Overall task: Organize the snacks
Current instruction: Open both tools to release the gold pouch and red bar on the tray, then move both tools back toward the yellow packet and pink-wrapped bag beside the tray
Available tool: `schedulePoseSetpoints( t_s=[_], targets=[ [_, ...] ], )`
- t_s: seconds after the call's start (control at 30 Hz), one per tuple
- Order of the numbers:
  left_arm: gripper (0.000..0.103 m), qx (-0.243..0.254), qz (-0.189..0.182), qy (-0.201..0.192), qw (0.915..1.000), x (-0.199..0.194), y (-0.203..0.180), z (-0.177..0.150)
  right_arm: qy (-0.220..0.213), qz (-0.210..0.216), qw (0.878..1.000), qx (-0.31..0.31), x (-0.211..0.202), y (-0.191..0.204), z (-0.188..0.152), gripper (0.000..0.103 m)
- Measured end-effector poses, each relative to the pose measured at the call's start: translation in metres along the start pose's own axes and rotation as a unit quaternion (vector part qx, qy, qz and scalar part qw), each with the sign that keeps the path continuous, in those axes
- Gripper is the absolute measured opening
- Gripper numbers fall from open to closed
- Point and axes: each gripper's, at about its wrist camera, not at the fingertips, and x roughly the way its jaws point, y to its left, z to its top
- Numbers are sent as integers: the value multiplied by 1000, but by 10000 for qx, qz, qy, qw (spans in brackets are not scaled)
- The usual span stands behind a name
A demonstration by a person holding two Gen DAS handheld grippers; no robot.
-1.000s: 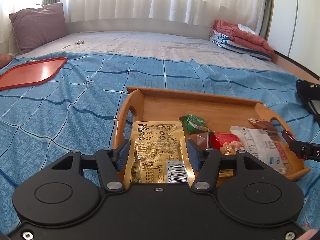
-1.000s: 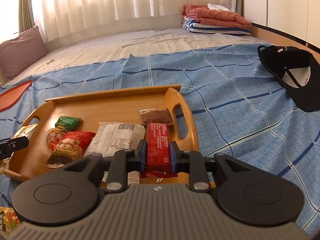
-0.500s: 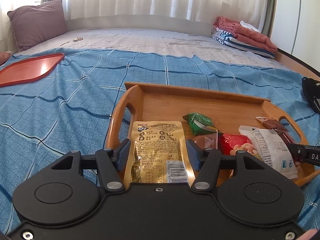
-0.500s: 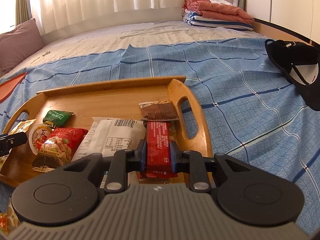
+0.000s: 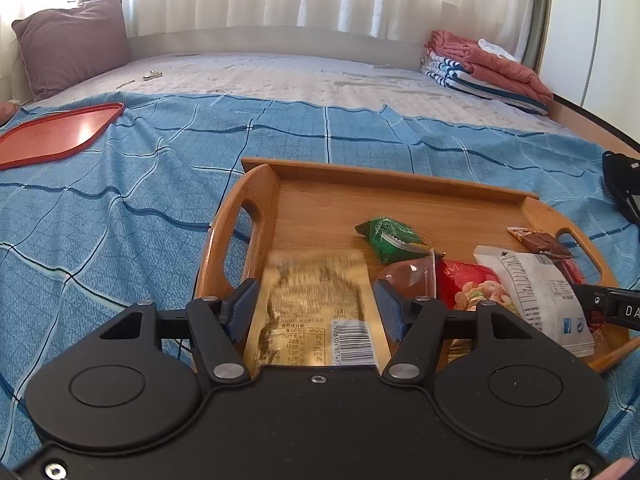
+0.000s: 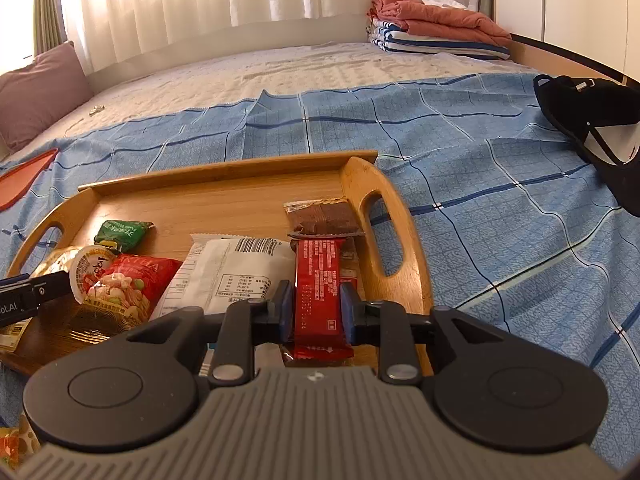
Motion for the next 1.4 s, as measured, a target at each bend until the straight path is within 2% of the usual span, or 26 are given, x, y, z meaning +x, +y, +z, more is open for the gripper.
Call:
schedulePoseSetpoints(
  t_s=[0.03, 0.1, 0.4, 0.6, 0.9, 1.17, 1.4],
  targets=[
    [72, 24, 10, -39, 10000, -3, 0, 0, -23, 26, 10000, 20, -2, 0, 0, 52],
    [79, 93, 39, -127, 9999, -12, -1, 0, -72, 29, 10000, 47, -8, -1, 0, 54],
    [90, 314, -127, -326, 9989, -62, -3, -1, -287, 128, 9995, -41, -48, 4, -3, 71],
    [95, 379, -361, -418, 9978, -104, -2, -10, -390, 306, 9987, -145, -81, 9, -13, 77],
    [96, 453, -579, -550, 9958, -162, 2, -42, -630, 460, 9964, -324, -131, 12, -38, 85],
    [97, 568, -494, -696, 9947, -191, 11, -77, -656, 393, 9952, -605, -152, 14, -71, 90],
    [97, 754, -334, -659, 9944, -196, 23, -104, -555, 246, 9957, -705, -152, 12, -100, 94]
  ],
)
